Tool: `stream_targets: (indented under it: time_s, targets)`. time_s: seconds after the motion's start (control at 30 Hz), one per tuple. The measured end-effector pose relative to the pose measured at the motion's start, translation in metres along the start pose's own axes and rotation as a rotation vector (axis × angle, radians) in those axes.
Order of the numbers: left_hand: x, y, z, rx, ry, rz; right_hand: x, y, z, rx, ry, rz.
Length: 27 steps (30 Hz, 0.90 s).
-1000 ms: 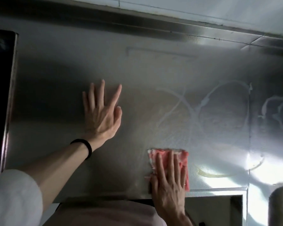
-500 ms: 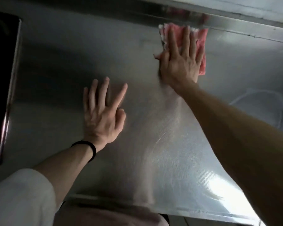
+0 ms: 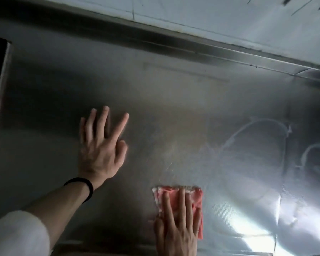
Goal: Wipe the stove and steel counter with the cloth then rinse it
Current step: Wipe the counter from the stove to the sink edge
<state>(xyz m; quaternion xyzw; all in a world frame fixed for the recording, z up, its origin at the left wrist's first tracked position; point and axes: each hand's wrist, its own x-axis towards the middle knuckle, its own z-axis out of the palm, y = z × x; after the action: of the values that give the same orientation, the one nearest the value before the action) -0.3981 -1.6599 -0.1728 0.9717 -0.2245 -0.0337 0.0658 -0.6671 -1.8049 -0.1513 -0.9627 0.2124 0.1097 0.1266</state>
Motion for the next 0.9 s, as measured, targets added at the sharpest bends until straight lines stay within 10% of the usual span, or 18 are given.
stream_targets:
  time_s: [0.47,0.9]
  targets:
    - [0.002,0.001,-0.001,0.007,-0.043,-0.025,0.371,0.04,-0.091,0.078,0.127,0.057]
    - [0.002,0.005,-0.006,-0.002,-0.02,-0.025,-0.043,0.034,0.001,0.009,-0.001,0.147]
